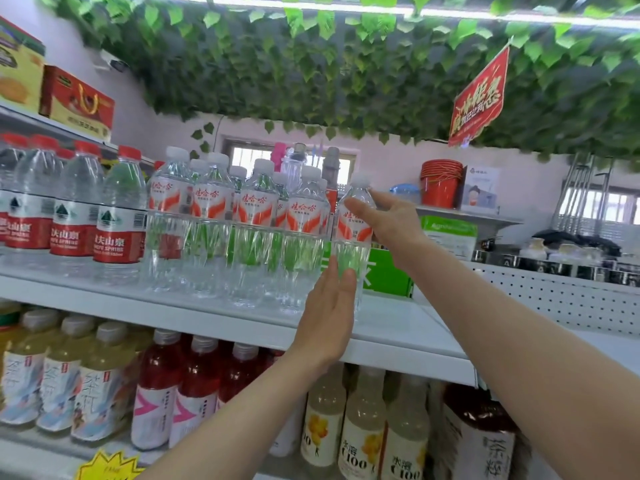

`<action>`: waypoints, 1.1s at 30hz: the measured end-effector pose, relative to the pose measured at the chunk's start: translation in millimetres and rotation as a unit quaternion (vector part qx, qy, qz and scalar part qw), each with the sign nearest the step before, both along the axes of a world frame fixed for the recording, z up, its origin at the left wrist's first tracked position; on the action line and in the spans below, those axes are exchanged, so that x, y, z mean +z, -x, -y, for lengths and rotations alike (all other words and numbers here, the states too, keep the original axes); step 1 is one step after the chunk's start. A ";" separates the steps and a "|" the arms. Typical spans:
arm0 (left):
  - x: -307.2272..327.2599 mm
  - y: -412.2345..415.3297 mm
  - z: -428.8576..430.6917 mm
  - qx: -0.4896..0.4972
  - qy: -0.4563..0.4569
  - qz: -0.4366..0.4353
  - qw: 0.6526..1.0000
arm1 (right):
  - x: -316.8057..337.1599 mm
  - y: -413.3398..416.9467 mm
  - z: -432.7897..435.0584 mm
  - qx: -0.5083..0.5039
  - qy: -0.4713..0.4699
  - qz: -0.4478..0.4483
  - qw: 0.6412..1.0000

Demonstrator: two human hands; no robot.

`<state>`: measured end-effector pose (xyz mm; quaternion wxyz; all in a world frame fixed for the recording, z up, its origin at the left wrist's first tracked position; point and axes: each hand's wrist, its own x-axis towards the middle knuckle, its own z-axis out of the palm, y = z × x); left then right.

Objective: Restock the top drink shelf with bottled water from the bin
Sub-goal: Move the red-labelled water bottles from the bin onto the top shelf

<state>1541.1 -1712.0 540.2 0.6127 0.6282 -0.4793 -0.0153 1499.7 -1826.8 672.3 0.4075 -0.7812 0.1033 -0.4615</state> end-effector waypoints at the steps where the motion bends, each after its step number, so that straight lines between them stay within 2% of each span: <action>1: 1.6 0.8 -1.5 -0.002 -0.002 -0.004 1.000 | 0.6 1.1 -2.1 -0.007 0.001 -0.002 1.000; 9: 7.1 2.3 -53.5 0.000 -0.038 0.009 0.999 | -0.7 15.5 -35.2 -0.100 0.039 -0.062 0.992; 13: 8.3 -9.5 -105.5 0.040 -0.039 0.022 0.998 | -2.5 29.4 -70.5 -0.160 0.047 -0.075 0.983; 17: 8.3 -26.3 -161.3 0.090 -0.047 0.043 0.994 | -8.4 43.8 -120.7 -0.160 0.076 -0.095 0.980; 21: 0.5 -37.6 -217.1 0.149 -0.063 0.074 0.984 | -21.8 53.9 -179.3 -0.169 0.144 -0.127 0.967; 26: -25.4 -45.7 -280.2 0.218 -0.084 0.095 0.968 | -58.6 57.3 -245.6 -0.190 0.212 -0.213 0.935; 33: -97.8 -48.8 -343.8 0.239 -0.151 0.088 0.955 | -152.1 48.6 -303.6 -0.150 0.187 -0.292 0.926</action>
